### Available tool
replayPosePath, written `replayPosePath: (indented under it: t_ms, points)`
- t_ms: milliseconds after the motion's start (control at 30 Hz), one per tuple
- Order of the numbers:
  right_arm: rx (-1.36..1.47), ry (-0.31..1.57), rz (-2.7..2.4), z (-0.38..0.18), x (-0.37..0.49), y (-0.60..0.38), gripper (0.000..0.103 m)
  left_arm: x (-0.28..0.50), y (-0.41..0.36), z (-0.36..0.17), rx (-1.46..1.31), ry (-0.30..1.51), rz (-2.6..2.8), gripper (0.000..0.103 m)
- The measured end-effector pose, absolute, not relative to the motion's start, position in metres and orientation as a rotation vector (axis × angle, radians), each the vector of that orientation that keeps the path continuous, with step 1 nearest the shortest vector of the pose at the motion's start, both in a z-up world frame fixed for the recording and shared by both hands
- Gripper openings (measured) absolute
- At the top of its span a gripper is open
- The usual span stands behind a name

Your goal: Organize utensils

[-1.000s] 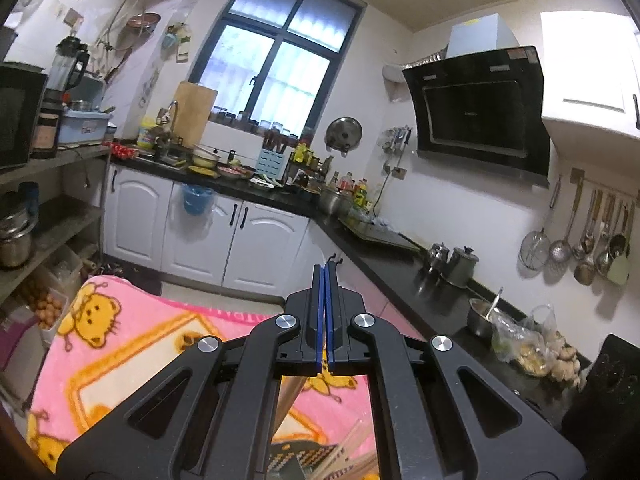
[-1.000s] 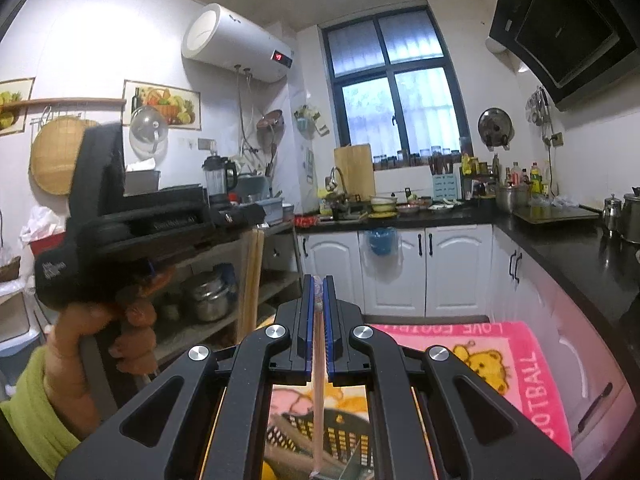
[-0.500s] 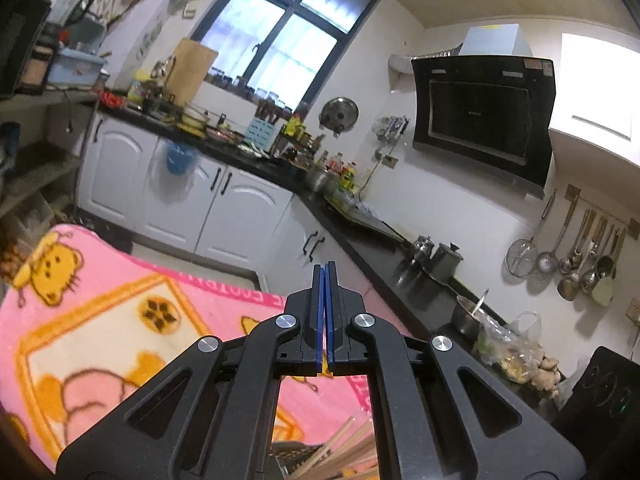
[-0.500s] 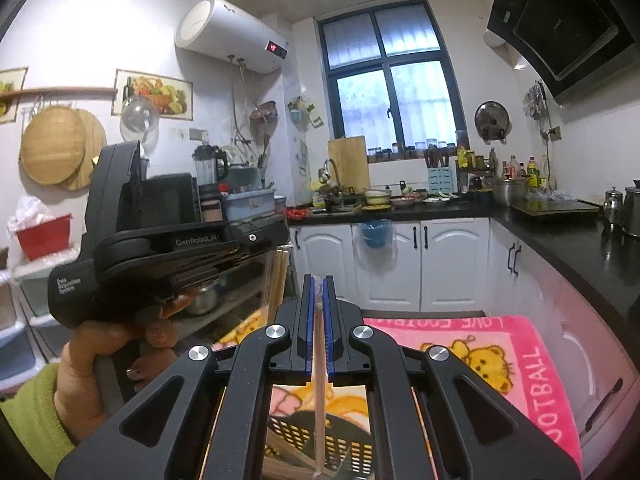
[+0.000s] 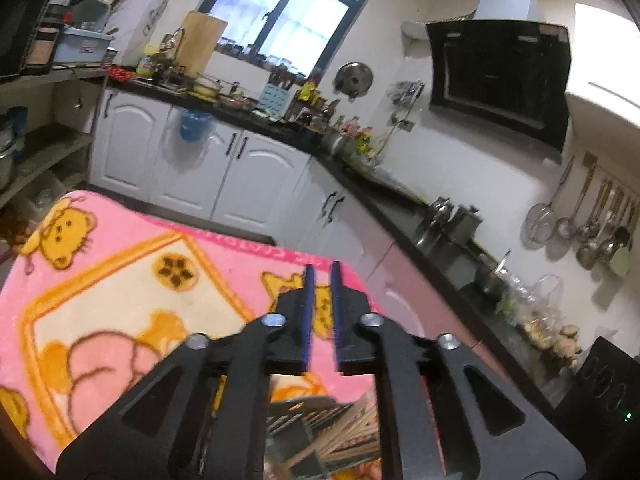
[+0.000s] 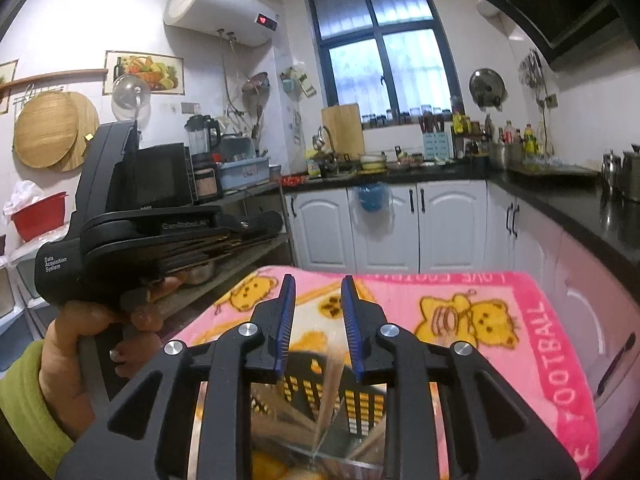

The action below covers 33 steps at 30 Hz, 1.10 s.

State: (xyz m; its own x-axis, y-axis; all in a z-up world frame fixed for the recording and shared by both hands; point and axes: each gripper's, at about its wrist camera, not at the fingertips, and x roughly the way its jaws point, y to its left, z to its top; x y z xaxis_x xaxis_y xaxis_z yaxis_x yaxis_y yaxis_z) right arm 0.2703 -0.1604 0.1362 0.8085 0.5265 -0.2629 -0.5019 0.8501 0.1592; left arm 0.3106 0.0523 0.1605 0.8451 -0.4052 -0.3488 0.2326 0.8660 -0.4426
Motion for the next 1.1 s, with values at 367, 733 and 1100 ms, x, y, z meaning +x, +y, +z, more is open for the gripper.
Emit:
replayPosePath:
  t_ms: [367,733,1100]
  points:
    - [0.089,0.418,0.519,0.102,0.248,-0.183,0.028,0.254,0.062,0.152,-0.312,0.432,-0.282,0.043]
    - [0.080,0.449,0.509,0.082,0.216,-0.193,0.038,0.204,0.065,0.139,-0.277,0.438,-0.266,0.065]
    - [0.047,0.475,0.510,0.067,0.189,-0.193,0.053,0.173,0.064,0.107,-0.248,0.499,-0.255,0.086]
